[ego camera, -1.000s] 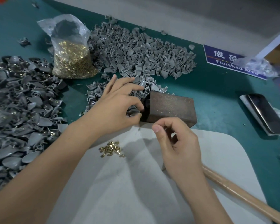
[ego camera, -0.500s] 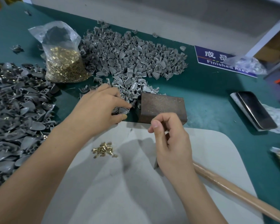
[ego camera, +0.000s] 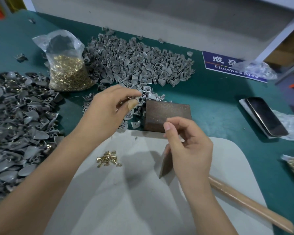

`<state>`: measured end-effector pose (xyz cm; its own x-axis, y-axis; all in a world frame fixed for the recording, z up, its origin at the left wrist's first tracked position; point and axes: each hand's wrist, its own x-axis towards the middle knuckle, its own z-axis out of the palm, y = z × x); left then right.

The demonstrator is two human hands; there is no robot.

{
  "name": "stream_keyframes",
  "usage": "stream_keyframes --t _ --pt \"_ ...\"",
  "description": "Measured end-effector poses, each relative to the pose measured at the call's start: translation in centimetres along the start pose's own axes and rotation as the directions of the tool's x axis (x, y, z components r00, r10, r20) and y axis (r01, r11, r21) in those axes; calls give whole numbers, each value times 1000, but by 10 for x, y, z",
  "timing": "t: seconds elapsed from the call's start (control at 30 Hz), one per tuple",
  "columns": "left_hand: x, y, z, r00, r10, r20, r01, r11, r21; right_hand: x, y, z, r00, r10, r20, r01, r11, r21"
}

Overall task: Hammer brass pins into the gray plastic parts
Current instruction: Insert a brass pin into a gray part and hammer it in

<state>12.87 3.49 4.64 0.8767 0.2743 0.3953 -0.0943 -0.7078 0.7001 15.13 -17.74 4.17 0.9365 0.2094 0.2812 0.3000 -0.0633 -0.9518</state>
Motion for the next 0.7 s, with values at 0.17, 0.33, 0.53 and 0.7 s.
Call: stream_keyframes --t 0.17,0.33,0.53,0.7 --pt "-1 23 19 991 -94 95 118 950 -290 7 -3 -7 989 131 -71 -120 983 139" --pt "11 36 39 982 -47 185 71 989 -130 16 -4 -18 995 72 -65 -69 996 49" --pt "9 35 49 991 67 113 -80 990 115 52 -3 -40 998 34 49 -27 992 -122" --pt "0 33 57 999 10 -33 -8 998 62 74 8 -37 975 -54 217 143 897 -418"
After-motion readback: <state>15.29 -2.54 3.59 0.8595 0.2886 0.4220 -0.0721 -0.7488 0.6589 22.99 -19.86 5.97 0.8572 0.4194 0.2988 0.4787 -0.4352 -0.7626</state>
